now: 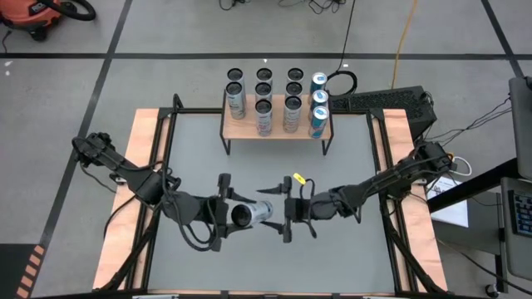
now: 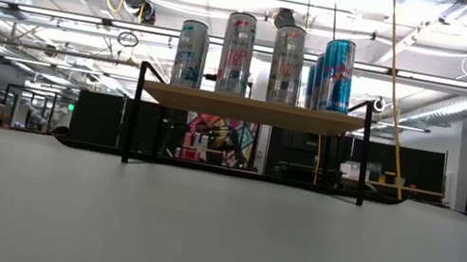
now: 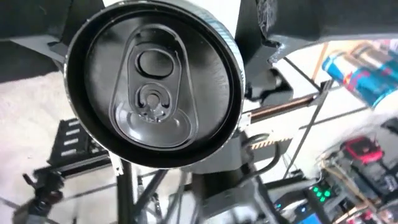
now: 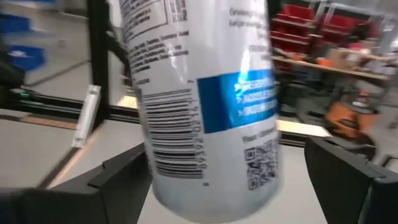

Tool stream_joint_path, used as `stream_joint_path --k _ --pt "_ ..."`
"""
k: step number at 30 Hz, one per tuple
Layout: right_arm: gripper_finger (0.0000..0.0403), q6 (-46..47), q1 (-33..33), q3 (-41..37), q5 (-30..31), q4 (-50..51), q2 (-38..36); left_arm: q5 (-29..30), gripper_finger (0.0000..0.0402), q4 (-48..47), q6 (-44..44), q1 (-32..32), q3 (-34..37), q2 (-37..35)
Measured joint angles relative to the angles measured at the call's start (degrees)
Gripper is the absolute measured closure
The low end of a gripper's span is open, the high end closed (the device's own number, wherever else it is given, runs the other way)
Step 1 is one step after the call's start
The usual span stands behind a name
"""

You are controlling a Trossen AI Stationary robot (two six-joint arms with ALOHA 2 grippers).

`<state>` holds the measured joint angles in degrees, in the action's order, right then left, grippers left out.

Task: Place canned beverage on shelf
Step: Put the white blue soda can on the shelf aligned with the other white blue soda cans

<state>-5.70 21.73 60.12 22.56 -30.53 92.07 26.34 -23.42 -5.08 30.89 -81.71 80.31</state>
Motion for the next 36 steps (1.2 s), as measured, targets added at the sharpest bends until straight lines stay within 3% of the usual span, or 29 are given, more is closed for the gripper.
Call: stream_joint_path --k 14,19,26,36 --pt "0.0057 -9.0 4.3 0.0 22.5 0.2 0.0 13.5 0.0153 0.9 15.1 -0.5 0.0 2.7" --pt "0.0057 -7.8 3.9 -0.1 22.8 1.8 0.2 18.1 0.0153 4.4 16.8 -0.9 0.0 4.9" --pt "0.0079 -9.7 3.4 -0.1 31.6 2.1 2.2 22.5 0.0153 7.2 21.0 -2.2 -0.1 7.4" --pt "0.014 -10.0 3.0 -0.1 31.6 2.3 2.6 23.5 0.0153 7.1 26.3 -4.0 -0.1 11.1"
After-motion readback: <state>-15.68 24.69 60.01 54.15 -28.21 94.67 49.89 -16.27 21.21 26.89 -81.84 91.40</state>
